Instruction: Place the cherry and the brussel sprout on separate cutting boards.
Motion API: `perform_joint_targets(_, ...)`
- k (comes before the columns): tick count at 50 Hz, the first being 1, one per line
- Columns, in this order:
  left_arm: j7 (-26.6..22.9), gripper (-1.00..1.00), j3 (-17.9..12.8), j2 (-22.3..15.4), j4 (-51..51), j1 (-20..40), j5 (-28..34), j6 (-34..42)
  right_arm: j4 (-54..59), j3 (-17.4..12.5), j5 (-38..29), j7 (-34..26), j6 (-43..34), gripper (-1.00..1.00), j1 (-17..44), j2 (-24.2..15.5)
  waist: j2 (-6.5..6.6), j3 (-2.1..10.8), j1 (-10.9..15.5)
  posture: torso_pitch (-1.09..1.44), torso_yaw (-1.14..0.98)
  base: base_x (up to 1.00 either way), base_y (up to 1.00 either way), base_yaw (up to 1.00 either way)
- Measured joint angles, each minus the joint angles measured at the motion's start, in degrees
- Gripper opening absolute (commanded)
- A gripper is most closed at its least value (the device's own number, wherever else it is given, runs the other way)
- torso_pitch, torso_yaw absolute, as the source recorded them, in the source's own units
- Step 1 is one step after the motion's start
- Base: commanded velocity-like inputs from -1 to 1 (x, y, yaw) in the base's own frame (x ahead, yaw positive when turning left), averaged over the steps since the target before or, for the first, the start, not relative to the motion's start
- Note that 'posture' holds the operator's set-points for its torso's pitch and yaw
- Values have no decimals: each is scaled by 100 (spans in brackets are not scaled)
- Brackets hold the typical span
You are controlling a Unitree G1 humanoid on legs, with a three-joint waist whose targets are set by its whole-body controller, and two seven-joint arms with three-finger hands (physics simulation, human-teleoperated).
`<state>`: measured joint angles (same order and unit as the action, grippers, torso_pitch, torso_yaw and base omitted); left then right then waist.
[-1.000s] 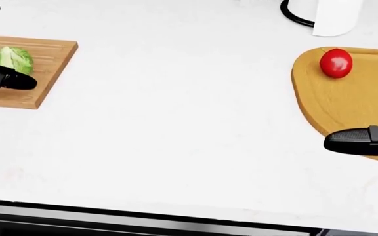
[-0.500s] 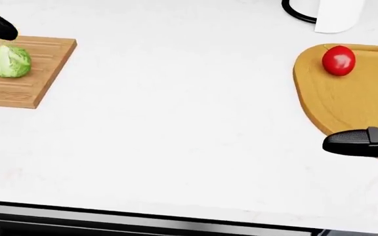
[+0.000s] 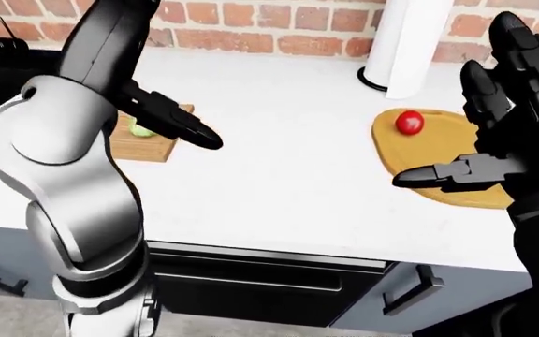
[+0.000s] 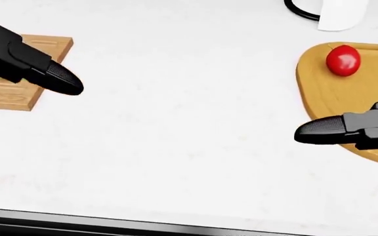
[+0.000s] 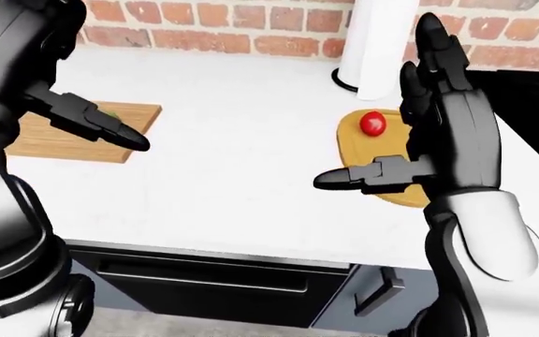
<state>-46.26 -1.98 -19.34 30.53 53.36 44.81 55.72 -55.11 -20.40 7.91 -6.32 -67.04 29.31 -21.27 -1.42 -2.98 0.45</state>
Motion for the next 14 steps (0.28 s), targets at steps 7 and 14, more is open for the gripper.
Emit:
perform_joint_targets(7,-715,100,125,298,440,166,885,239,-276,18,225,116,-300,100,257,31,-32,-25,14,0,0,0,0,0)
perform_joint_targets(14,-1048,100,203,809,674,114,1458,296,-428,121,459,278,-527,100,466,59,-79,-50,35,0,0,0,0,0)
